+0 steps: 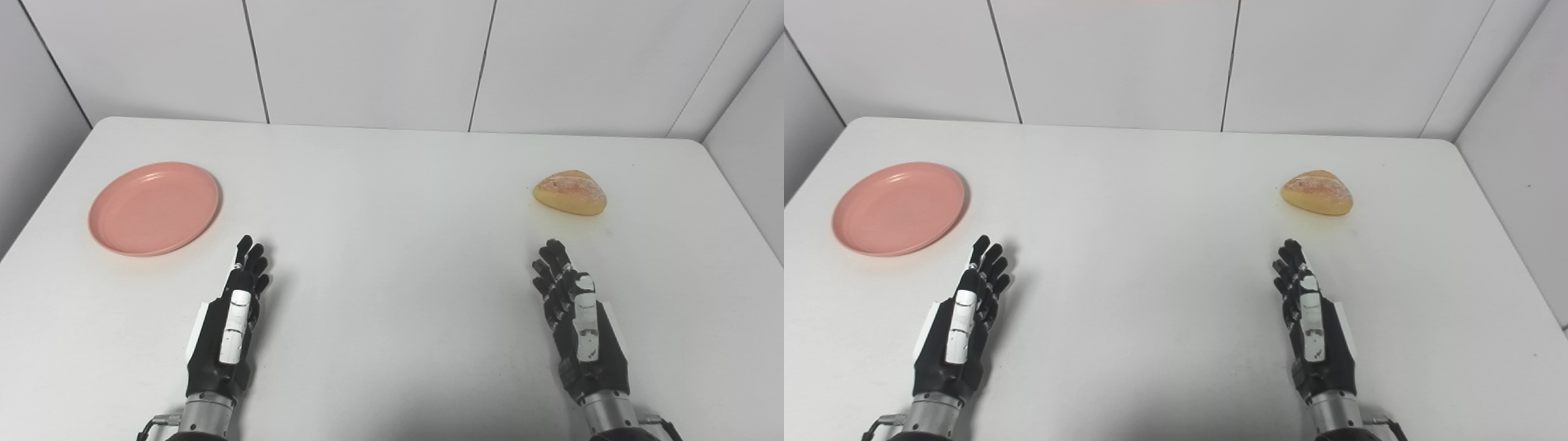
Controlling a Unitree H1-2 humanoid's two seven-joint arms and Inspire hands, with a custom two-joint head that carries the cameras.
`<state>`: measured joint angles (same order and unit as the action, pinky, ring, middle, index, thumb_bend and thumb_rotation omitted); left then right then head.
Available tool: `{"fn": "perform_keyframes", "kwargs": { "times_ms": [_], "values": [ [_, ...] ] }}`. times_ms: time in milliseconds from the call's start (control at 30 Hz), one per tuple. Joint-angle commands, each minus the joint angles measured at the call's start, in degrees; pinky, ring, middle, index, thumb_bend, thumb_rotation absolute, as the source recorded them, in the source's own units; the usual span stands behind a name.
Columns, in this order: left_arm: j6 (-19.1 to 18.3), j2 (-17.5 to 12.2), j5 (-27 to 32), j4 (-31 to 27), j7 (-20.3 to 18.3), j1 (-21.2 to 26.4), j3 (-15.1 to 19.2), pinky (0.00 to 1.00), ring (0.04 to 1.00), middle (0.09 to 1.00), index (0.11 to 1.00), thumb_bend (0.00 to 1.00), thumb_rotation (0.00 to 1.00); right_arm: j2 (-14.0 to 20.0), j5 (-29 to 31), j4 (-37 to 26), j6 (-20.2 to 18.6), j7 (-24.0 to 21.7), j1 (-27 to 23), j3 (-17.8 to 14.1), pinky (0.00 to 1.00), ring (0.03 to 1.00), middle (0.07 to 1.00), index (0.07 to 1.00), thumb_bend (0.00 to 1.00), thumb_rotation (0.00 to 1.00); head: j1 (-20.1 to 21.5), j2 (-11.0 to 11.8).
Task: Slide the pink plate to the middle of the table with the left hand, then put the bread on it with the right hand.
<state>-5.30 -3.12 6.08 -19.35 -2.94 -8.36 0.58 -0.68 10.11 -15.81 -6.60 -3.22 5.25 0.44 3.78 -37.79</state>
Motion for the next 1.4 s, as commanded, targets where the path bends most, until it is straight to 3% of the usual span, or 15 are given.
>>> {"fn": "perform_keyframes", "kwargs": {
  "times_ms": [0, 1000, 1367],
  "values": [
    [1.41, 0.13, -0.05, -1.61, -0.34, -0.66, -0.26, 1.00, 1.000, 1.000, 1.000, 0.70, 0.94, 0.36, -0.15, -0.85, 3.08, -0.88, -0.93, 0.14, 1.00, 0.967, 0.967, 0.958, 0.87, 1.00, -0.19, -0.01],
    [1.20, 0.04, 0.34, -1.49, -0.45, -0.51, -0.17, 1.00, 1.000, 1.000, 1.000, 0.67, 0.95, 0.15, 0.51, -1.41, 2.38, -0.73, -0.59, 0.32, 1.00, 0.962, 0.961, 0.956, 0.85, 1.00, -0.08, -0.15],
    [0.96, 0.07, -0.02, -1.34, -0.30, -0.35, -0.21, 1.00, 1.000, 1.000, 1.000, 0.70, 0.94, 0.19, 0.57, -0.88, 2.64, -0.76, -0.74, 0.25, 1.00, 0.965, 0.964, 0.956, 0.85, 1.00, -0.23, 0.17]
  ]
}}
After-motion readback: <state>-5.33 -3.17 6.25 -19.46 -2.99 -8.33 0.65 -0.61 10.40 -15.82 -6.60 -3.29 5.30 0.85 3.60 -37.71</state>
